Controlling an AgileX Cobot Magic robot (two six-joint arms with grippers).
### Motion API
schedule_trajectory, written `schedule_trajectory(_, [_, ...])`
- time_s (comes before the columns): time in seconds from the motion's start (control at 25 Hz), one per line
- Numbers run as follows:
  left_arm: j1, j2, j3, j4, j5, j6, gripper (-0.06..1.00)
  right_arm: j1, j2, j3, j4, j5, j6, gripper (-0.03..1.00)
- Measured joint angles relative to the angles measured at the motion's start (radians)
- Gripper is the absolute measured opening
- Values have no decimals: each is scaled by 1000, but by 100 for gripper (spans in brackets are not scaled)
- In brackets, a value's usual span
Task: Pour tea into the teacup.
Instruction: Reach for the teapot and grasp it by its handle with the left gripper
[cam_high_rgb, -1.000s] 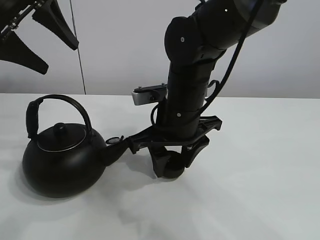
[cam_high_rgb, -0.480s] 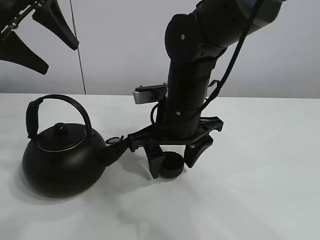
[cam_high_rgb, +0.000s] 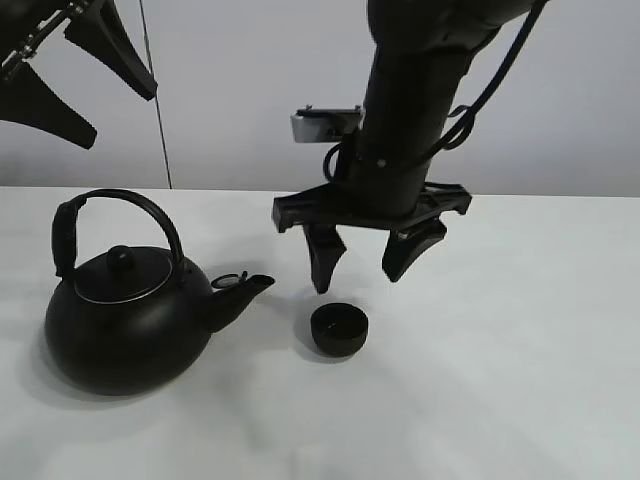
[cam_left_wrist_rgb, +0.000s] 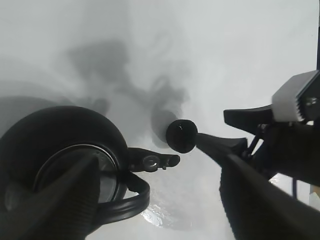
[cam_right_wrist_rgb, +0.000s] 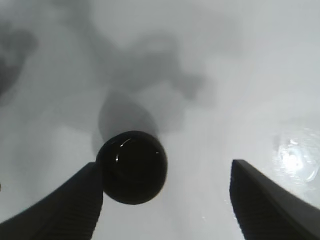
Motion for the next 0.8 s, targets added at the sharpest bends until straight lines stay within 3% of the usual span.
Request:
schedule_trajectory(0.16, [0, 0, 0, 0, 0, 0, 49, -99, -71, 0, -3, 6, 7, 49])
schedule_trajectory(0.32, [0, 0, 0, 0, -1, 0, 49, -242, -170, 0, -67, 32, 10, 49])
schedule_trajectory(0.56, [0, 0, 0, 0, -1, 0, 49, -518, -407, 0, -269, 143, 7, 49])
schedule_trajectory(0.72, [0, 0, 0, 0, -1, 0, 49, -674, -615, 0, -298, 216, -27, 49])
schedule_trajectory(0.8, [0, 0, 0, 0, -1, 0, 49, -710, -730, 0, -298, 248, -58, 49])
